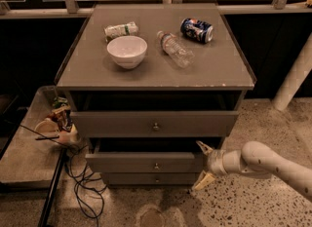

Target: Open middle drawer

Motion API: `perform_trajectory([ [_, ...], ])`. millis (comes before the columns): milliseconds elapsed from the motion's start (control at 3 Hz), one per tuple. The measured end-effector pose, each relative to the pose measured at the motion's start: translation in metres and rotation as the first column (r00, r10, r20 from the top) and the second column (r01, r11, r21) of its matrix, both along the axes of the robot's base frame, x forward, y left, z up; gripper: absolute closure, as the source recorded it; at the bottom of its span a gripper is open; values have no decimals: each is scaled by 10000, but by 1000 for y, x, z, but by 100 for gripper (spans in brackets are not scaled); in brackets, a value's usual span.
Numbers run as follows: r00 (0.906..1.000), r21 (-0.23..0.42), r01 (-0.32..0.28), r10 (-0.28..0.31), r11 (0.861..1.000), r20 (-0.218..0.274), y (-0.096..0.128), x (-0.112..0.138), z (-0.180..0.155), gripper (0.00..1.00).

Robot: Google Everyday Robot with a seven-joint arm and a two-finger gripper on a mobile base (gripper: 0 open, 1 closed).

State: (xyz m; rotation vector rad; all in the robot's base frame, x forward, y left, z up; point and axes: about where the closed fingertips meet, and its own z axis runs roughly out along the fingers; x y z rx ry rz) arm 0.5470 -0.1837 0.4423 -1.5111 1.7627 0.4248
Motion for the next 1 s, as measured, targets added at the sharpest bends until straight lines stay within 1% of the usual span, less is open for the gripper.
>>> perform_trajectory([
  [333,9984,71,-5,9,10000,-560,6,11,-28,0],
  [667,9958,100,40,-30,9999,-912,7,16,-43,0],
  [1000,9958,100,39,-30,9999,-912,7,17,-40,0],
])
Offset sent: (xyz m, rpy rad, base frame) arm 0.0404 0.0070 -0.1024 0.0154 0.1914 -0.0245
